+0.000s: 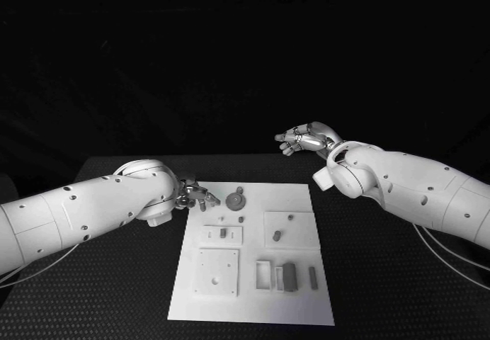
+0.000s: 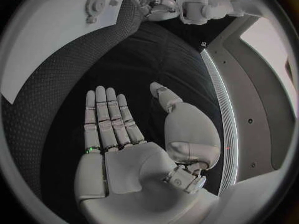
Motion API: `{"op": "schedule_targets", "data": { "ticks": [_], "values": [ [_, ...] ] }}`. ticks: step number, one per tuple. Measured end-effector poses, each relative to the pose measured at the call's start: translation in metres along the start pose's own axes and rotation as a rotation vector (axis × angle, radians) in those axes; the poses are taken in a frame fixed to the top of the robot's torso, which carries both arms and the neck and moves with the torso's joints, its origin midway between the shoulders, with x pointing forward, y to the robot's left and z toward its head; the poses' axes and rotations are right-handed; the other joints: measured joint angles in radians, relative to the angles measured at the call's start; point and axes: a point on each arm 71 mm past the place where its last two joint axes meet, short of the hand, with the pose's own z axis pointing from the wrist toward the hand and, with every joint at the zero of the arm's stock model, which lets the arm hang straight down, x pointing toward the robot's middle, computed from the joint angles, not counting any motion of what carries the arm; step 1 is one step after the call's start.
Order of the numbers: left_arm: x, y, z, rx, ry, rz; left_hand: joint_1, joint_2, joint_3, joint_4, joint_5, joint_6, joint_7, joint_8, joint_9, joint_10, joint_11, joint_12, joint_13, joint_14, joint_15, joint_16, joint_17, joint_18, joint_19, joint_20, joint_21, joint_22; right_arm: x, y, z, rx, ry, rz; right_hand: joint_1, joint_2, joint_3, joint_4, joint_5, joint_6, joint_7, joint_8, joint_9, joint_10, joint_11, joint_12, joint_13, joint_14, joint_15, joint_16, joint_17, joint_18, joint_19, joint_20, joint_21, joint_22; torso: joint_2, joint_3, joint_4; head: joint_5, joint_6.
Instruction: Assemble the parts on the task board
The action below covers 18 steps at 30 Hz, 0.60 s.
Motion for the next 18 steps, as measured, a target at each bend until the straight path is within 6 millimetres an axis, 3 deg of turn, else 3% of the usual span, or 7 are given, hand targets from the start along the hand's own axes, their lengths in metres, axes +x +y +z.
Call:
{"op": "schedule_targets", "data": {
  "ticks": [6, 12, 18],
  "values": [
    [-0.007, 0.005, 0.006, -0.007, -0.019, -0.030, 0.006, 0.006, -0.014, -0.021, 0.000, -0.042, 0.017, -0.030, -0.015, -0.033, 0.019, -0.023, -0.017, -0.029, 0.021, -0.030, -0.017, -0.001, -0.023, 0.009, -0.026, -0.013, 0.002, -0.002, 0.000, 0.004, 0.002, 0.002, 0.000, 0.000, 0.000, 0.000, 0.000, 0.000, 0.000, 0.000, -0.001, 0.000, 0.000, 0.000, 0.000, 0.000, 0.000, 0.000, 0.000, 0.000, -0.002, -0.001, 0.000, 0.001, 0.001, 0.0006, 0.0000, 0.002, 0.005],
    [-0.015, 0.005, 0.015, -0.016, -0.048, -0.053, 0.010, 0.010, -0.013, -0.025, 0.000, -0.053, 0.025, -0.030, -0.017, -0.049, 0.023, -0.029, -0.022, -0.036, 0.025, -0.037, -0.024, -0.002, -0.025, 0.010, -0.037, -0.018, 0.002, -0.003, 0.000, 0.006, 0.001, 0.002, 0.000, 0.000, 0.000, 0.000, 0.000, 0.000, 0.000, 0.000, -0.001, 0.000, 0.000, -0.004, 0.000, 0.000, 0.000, 0.000, 0.000, 0.000, -0.002, -0.002, 0.000, 0.001, 0.001, -0.0007, 0.0000, 0.001, 0.007],
    [-0.019, -0.007, 0.025, -0.008, -0.066, -0.047, 0.018, 0.018, -0.013, -0.030, 0.000, -0.069, 0.030, -0.041, -0.020, -0.069, 0.029, -0.035, -0.030, -0.051, 0.030, -0.052, -0.034, -0.005, -0.034, 0.012, -0.047, -0.024, 0.004, -0.002, 0.001, 0.004, 0.004, 0.003, 0.000, 0.000, 0.000, 0.000, 0.000, 0.000, 0.000, 0.000, -0.001, 0.000, 0.000, -0.004, 0.000, 0.000, 0.000, 0.000, 0.000, 0.000, -0.002, -0.002, 0.000, 0.001, 0.001, -0.0012, 0.0012, 0.002, 0.009]
  ]
}}
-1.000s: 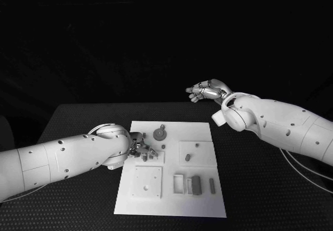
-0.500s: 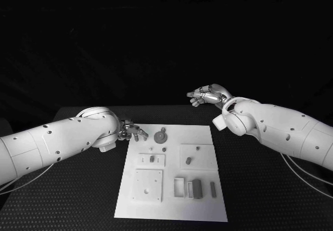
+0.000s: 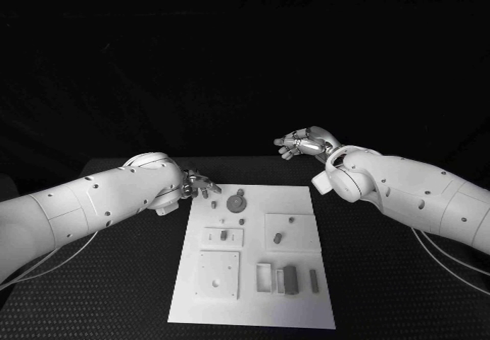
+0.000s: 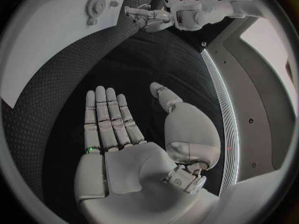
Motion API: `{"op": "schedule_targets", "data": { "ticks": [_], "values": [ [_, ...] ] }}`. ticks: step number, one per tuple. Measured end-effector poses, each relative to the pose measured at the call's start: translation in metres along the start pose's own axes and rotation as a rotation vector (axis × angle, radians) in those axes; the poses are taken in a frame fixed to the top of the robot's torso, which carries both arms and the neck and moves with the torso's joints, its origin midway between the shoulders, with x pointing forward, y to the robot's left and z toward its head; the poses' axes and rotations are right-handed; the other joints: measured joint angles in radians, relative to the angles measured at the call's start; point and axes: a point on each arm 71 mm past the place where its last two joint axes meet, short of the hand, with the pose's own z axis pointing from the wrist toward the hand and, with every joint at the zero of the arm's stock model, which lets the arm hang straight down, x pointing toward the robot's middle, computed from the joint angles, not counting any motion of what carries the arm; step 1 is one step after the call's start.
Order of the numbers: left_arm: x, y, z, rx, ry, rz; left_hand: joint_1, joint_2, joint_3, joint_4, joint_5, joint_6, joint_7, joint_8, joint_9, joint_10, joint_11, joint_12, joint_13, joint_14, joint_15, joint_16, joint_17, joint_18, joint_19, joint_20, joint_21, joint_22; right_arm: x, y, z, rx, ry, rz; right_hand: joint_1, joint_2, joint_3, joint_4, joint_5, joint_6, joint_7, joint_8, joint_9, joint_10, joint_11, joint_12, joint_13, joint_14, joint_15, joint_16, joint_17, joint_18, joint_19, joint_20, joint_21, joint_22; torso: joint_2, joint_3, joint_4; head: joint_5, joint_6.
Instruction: Assemble the parts on the task board
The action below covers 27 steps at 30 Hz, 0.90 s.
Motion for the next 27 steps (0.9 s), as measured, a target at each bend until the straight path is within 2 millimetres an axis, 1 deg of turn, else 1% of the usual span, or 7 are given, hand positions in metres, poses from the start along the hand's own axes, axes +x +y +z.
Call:
{"op": "schedule_targets", "data": {
  "ticks": [4, 12, 14, 16, 21, 22, 27],
  "values": [
    [0.004, -0.003, 0.006, 0.000, 0.000, 0.006, 0.006, 0.006, 0.000, -0.008, 0.000, -0.015, 0.005, -0.007, -0.003, -0.013, 0.008, -0.006, -0.006, -0.012, 0.006, -0.010, -0.009, -0.004, -0.011, 0.000, -0.009, -0.003, 0.001, 0.000, 0.001, -0.001, 0.001, 0.000, 0.000, 0.000, 0.000, 0.000, 0.000, 0.000, 0.000, 0.000, 0.000, 0.000, 0.000, 0.000, 0.000, 0.000, 0.000, 0.000, 0.000, 0.000, 0.000, 0.000, 0.000, 0.001, 0.000, -0.0007, -0.0005, 0.003, 0.001],
    [0.004, 0.001, 0.017, -0.020, -0.012, 0.015, 0.014, 0.014, -0.003, -0.016, 0.000, -0.017, 0.005, -0.007, -0.003, -0.016, 0.005, -0.006, -0.007, -0.013, 0.006, -0.010, -0.012, -0.005, -0.012, 0.002, -0.009, -0.003, 0.001, 0.000, 0.001, -0.001, 0.001, 0.000, 0.000, 0.000, 0.000, 0.000, 0.000, 0.000, 0.000, 0.000, -0.001, 0.000, 0.000, 0.000, 0.000, 0.000, 0.000, 0.000, 0.000, 0.000, -0.004, 0.004, 0.000, 0.001, 0.001, -0.0007, -0.0018, 0.005, 0.001],
    [0.005, 0.003, 0.019, -0.024, -0.009, 0.017, 0.016, 0.016, -0.006, -0.019, 0.000, -0.017, 0.005, -0.007, -0.003, -0.016, 0.005, -0.006, -0.007, -0.013, 0.006, -0.010, -0.012, -0.005, -0.012, 0.002, -0.009, -0.003, 0.002, 0.001, 0.002, -0.001, 0.002, 0.001, 0.000, 0.000, 0.000, 0.000, 0.000, 0.000, 0.000, 0.000, -0.001, 0.000, 0.000, 0.000, -0.001, 0.000, 0.000, 0.000, 0.000, 0.000, -0.004, 0.004, 0.000, 0.001, 0.001, 0.0000, -0.0022, 0.005, 0.001],
    [0.007, 0.003, 0.020, -0.023, -0.004, 0.019, 0.016, 0.016, -0.006, -0.019, 0.000, -0.017, 0.005, -0.007, -0.003, -0.016, 0.005, -0.006, -0.007, -0.013, 0.006, -0.010, -0.012, -0.005, -0.012, 0.002, -0.009, -0.003, 0.002, 0.001, 0.002, -0.002, 0.002, 0.001, 0.000, 0.000, 0.000, 0.000, 0.000, 0.000, 0.000, 0.000, -0.001, 0.000, 0.000, 0.000, -0.001, 0.000, 0.000, 0.000, 0.000, 0.000, -0.004, 0.004, 0.000, 0.001, 0.001, 0.0007, -0.0023, 0.004, 0.001],
    [0.017, 0.002, 0.023, -0.013, 0.024, 0.021, 0.016, 0.016, -0.006, -0.019, 0.000, -0.020, 0.006, -0.007, -0.003, -0.016, 0.005, -0.006, -0.007, -0.013, 0.006, -0.010, -0.013, -0.005, -0.012, 0.002, -0.009, -0.003, 0.002, 0.001, 0.001, -0.002, 0.002, 0.001, 0.000, 0.000, 0.000, 0.000, 0.000, 0.000, 0.000, 0.000, -0.001, 0.000, 0.000, 0.000, -0.001, -0.003, 0.003, 0.000, 0.000, 0.000, -0.004, 0.004, 0.000, 0.001, 0.001, 0.0005, -0.0023, 0.002, 0.001],
    [0.019, 0.002, 0.024, -0.012, 0.032, 0.017, 0.019, 0.019, -0.008, -0.021, 0.000, -0.020, 0.005, -0.007, -0.003, -0.016, 0.005, -0.006, -0.008, -0.013, 0.006, -0.010, -0.013, -0.005, -0.012, 0.002, -0.009, -0.003, 0.002, 0.001, 0.001, -0.002, 0.002, 0.001, 0.000, 0.000, 0.000, 0.000, 0.000, 0.000, 0.000, 0.000, -0.001, 0.000, 0.000, 0.000, -0.001, -0.003, 0.003, 0.000, 0.000, 0.000, -0.004, 0.004, 0.000, 0.001, 0.001, 0.0005, -0.0023, 0.001, 0.001],
    [0.023, 0.002, 0.027, -0.015, 0.058, -0.001, 0.020, 0.020, -0.008, -0.022, 0.000, -0.022, 0.006, -0.007, -0.003, -0.016, 0.005, -0.006, -0.008, -0.015, 0.008, -0.010, -0.014, -0.006, -0.012, 0.002, -0.009, -0.003, 0.002, 0.001, 0.002, -0.002, 0.002, 0.001, 0.000, 0.000, 0.000, 0.000, 0.000, 0.000, 0.000, 0.000, -0.002, 0.000, 0.000, 0.000, -0.001, -0.003, 0.003, 0.000, 0.000, 0.000, -0.004, 0.004, 0.000, 0.001, 0.001, 0.0001, -0.0017, 0.000, 0.000]
  ]
}}
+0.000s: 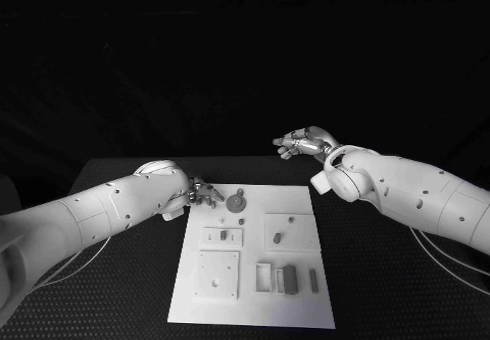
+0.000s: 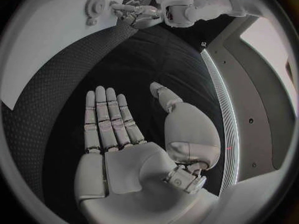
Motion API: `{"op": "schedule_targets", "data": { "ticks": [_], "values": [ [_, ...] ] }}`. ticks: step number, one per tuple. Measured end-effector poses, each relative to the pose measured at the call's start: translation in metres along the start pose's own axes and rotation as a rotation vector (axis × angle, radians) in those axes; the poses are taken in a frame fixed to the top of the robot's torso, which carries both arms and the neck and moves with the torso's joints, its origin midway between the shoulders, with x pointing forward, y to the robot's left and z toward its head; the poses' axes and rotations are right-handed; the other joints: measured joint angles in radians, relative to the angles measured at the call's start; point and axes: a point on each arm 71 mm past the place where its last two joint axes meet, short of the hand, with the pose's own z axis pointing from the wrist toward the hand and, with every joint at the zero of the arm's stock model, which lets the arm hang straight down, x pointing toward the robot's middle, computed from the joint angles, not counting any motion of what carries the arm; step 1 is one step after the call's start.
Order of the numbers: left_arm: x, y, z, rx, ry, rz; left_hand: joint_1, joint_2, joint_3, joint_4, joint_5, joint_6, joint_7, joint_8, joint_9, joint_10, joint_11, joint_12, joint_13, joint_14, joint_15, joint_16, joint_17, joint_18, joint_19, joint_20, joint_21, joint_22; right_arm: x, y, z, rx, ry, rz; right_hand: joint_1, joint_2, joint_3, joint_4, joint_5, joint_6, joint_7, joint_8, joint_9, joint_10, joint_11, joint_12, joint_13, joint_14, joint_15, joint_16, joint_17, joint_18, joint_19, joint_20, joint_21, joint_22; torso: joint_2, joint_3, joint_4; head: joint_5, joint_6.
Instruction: Assemble the parts on the task board
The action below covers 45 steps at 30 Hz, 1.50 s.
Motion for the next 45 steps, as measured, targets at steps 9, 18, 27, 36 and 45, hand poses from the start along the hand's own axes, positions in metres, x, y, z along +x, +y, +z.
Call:
{"op": "schedule_targets", "data": {
  "ticks": [9, 18, 27, 36, 45],
  "values": [
    [0.0028, 0.0012, 0.0012, 0.004, 0.030, -0.017, 0.008, 0.008, -0.003, -0.003, 0.000, -0.001, -0.001, 0.004, 0.001, 0.000, 0.000, 0.000, -0.001, 0.000, 0.000, 0.000, -0.001, -0.001, 0.000, 0.000, 0.000, 0.000, -0.0003, -0.0003, -0.0001, 0.001, -0.001, 0.000, 0.000, 0.000, 0.000, 0.000, 0.000, 0.000, 0.000, 0.000, 0.000, 0.000, 0.000, 0.000, 0.000, 0.000, 0.000, 0.000, 0.000, 0.000, 0.000, 0.000, -0.004, 0.000, -0.001, -0.0001, 0.0006, -0.002, -0.003],
    [0.0041, 0.0017, 0.0012, 0.005, 0.049, -0.019, 0.027, 0.028, -0.003, -0.017, 0.000, -0.001, -0.001, 0.006, 0.000, 0.000, 0.000, 0.004, -0.003, 0.000, 0.001, 0.005, -0.004, -0.001, 0.000, 0.000, 0.000, 0.003, -0.0004, -0.0003, -0.0001, 0.001, -0.001, 0.000, 0.000, 0.000, 0.000, 0.000, 0.000, 0.001, -0.001, 0.000, 0.000, 0.000, 0.000, 0.000, 0.000, 0.000, 0.000, 0.000, -0.001, 0.000, 0.000, 0.000, -0.004, 0.000, -0.001, -0.0005, 0.0013, -0.001, -0.004],
    [0.0038, 0.0032, 0.0014, 0.002, 0.054, -0.021, 0.067, 0.079, 0.011, -0.036, 0.053, 0.003, 0.003, 0.011, 0.000, 0.000, 0.000, 0.009, -0.008, 0.000, 0.003, 0.014, -0.010, -0.006, 0.000, 0.000, 0.000, 0.006, -0.0004, -0.0003, -0.0001, 0.001, -0.001, 0.000, 0.000, 0.000, -0.003, -0.003, 0.000, 0.001, -0.001, 0.000, 0.000, 0.000, 0.000, 0.000, 0.000, 0.000, 0.000, -0.004, -0.001, 0.000, 0.000, 0.000, -0.004, 0.001, -0.001, -0.0001, 0.0007, -0.001, -0.005],
    [0.0035, 0.0035, 0.0017, 0.001, 0.055, -0.026, 0.087, 0.130, 0.015, -0.046, 0.081, 0.003, 0.003, 0.014, 0.002, 0.000, 0.000, 0.013, -0.013, 0.000, 0.004, 0.017, -0.015, -0.017, 0.000, 0.000, 0.000, 0.009, -0.0005, -0.0003, 0.0001, 0.001, -0.001, 0.000, 0.000, 0.000, -0.003, -0.003, 0.000, 0.001, -0.001, 0.000, -0.001, 0.000, 0.000, -0.004, 0.000, 0.000, 0.000, -0.004, -0.001, 0.000, 0.000, 0.000, -0.004, 0.001, -0.001, 0.0004, 0.0006, -0.002, -0.005],
    [0.0030, 0.0060, 0.0016, 0.002, 0.061, -0.046, 0.121, 0.189, 0.038, -0.061, 0.061, 0.026, 0.000, 0.018, 0.000, 0.000, 0.000, 0.019, -0.019, -0.001, 0.006, 0.027, -0.021, -0.017, 0.000, 0.000, 0.004, 0.013, -0.0009, -0.0007, 0.0000, 0.002, -0.002, -0.001, 0.000, 0.000, -0.003, -0.003, 0.004, 0.001, -0.001, 0.000, -0.001, 0.000, 0.000, -0.004, 0.000, 0.000, 0.000, -0.004, -0.001, 0.000, 0.000, 0.000, -0.004, 0.001, -0.001, 0.0005, 0.0006, -0.002, -0.009]
  ]
}}
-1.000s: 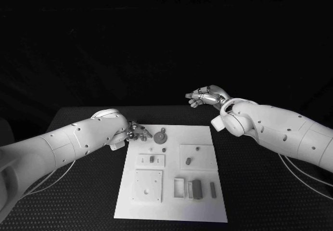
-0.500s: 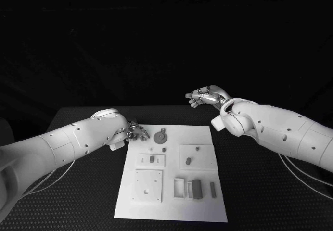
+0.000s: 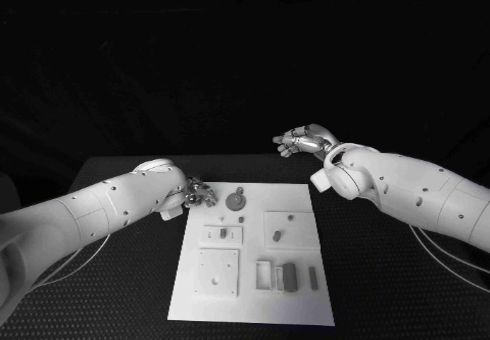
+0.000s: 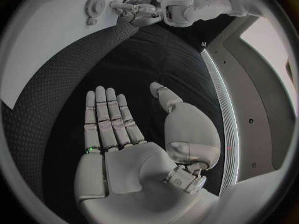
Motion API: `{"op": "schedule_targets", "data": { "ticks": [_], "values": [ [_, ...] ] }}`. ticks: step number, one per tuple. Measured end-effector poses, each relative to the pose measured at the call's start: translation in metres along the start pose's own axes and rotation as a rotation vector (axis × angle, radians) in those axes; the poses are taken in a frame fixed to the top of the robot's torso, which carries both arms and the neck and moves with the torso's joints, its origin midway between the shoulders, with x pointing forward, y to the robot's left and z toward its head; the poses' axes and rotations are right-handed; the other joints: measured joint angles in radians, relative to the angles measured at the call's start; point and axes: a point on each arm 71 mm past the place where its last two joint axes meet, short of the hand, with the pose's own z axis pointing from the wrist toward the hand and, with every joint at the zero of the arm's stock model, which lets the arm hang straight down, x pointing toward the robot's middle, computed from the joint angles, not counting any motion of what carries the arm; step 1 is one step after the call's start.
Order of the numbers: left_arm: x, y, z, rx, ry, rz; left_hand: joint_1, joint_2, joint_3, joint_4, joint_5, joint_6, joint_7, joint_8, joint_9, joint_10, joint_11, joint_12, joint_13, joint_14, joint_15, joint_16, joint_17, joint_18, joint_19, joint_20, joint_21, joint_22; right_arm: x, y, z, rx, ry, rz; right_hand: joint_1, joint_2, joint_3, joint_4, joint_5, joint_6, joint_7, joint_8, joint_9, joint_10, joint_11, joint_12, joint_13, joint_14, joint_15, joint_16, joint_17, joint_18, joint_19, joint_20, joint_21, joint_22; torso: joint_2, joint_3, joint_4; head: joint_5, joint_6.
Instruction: Assemble the parts on the task board
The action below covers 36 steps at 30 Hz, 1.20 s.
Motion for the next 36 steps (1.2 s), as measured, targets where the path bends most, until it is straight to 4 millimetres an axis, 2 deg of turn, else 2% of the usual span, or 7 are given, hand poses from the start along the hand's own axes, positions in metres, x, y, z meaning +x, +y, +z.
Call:
{"op": "schedule_targets", "data": {
  "ticks": [1, 2, 3, 6, 18, 36],
  "values": [
    [0.000, 0.001, 0.000, 0.000, 0.001, -0.003, 0.016, -0.007, 0.032, 0.014, -0.037, 0.005, -0.001, 0.000, 0.000, 0.000, 0.000, 0.000, -0.003, 0.000, -0.001, 0.001, -0.002, -0.001, 0.000, 0.000, 0.000, 0.000, 0.000, 0.000, 0.000, 0.000, 0.000, 0.000, 0.000, 0.000, 0.000, 0.000, 0.000, 0.000, 0.000, 0.000, 0.000, 0.000, 0.000, 0.000, 0.000, 0.000, 0.000, 0.000, 0.000, 0.000, 0.000, 0.000, 0.000, 0.000, 0.000, 0.0000, 0.0000, 0.000, 0.000],
    [0.000, 0.001, 0.000, 0.001, 0.003, -0.008, 0.029, -0.019, 0.065, 0.036, -0.055, 0.010, -0.002, 0.003, 0.000, 0.001, -0.001, 0.000, -0.005, 0.001, -0.002, 0.001, -0.004, -0.004, 0.000, 0.000, 0.000, 0.000, 0.000, 0.000, 0.000, 0.000, 0.000, 0.000, 0.000, 0.000, 0.000, 0.000, 0.000, 0.000, 0.000, 0.000, 0.000, 0.000, 0.000, 0.000, 0.000, 0.000, 0.000, 0.000, 0.000, 0.000, 0.000, 0.000, 0.000, 0.000, 0.000, 0.0000, 0.0000, 0.000, 0.000],
    [-0.001, 0.002, 0.000, 0.001, 0.004, -0.010, 0.036, -0.024, 0.080, 0.047, -0.060, 0.015, -0.003, 0.005, 0.000, 0.004, -0.004, 0.000, -0.007, 0.002, -0.003, 0.003, -0.005, -0.005, 0.000, 0.000, 0.000, 0.001, 0.000, 0.000, 0.000, 0.000, -0.001, 0.000, 0.000, 0.000, 0.000, 0.000, 0.000, 0.000, 0.000, 0.000, 0.000, 0.000, 0.000, 0.000, 0.000, 0.000, 0.000, 0.000, 0.000, 0.000, 0.000, 0.000, 0.000, 0.000, 0.000, 0.0000, 0.0000, 0.000, 0.000],
    [-0.001, 0.005, -0.001, 0.001, 0.007, -0.017, 0.046, -0.024, 0.107, 0.061, -0.063, 0.024, -0.011, 0.012, 0.000, 0.009, -0.009, 0.006, -0.008, 0.003, -0.005, 0.010, -0.005, -0.007, 0.000, 0.000, 0.008, 0.004, 0.000, 0.000, 0.000, 0.001, -0.001, 0.000, 0.000, 0.000, 0.000, 0.000, 0.000, 0.000, 0.000, 0.000, 0.000, 0.000, 0.000, 0.000, 0.000, 0.000, 0.000, 0.000, 0.000, 0.000, 0.000, 0.000, 0.000, 0.000, 0.000, 0.0000, 0.0003, 0.000, -0.001],
    [0.002, 0.018, -0.011, 0.017, 0.041, -0.085, 0.047, -0.023, 0.116, 0.069, -0.067, 0.035, -0.017, 0.016, 0.001, 0.020, -0.013, 0.012, -0.010, 0.003, -0.004, 0.026, -0.005, -0.012, 0.008, 0.000, 0.015, 0.009, -0.004, -0.002, -0.001, 0.004, -0.007, -0.002, 0.000, 0.000, 0.000, 0.000, 0.000, 0.000, 0.000, 0.000, -0.001, 0.000, 0.000, 0.000, 0.000, 0.000, 0.000, 0.000, 0.000, 0.000, 0.000, 0.000, 0.000, 0.000, -0.001, 0.0004, 0.0016, 0.003, -0.002],
    [0.022, 0.019, -0.056, 0.106, 0.113, -0.133, 0.054, -0.029, 0.115, 0.076, -0.067, 0.052, -0.025, 0.021, 0.001, 0.042, -0.020, 0.023, -0.013, 0.006, -0.002, 0.044, -0.005, -0.014, 0.019, -0.004, 0.025, 0.013, -0.011, -0.006, -0.003, 0.013, -0.018, -0.007, 0.000, 0.000, 0.000, 0.000, 0.000, 0.000, 0.000, 0.000, -0.002, 0.000, 0.000, 0.000, 0.000, 0.000, 0.000, 0.000, 0.000, 0.000, -0.004, 0.004, 0.000, 0.001, -0.002, -0.0001, 0.0033, 0.017, -0.010]
  ]
}}
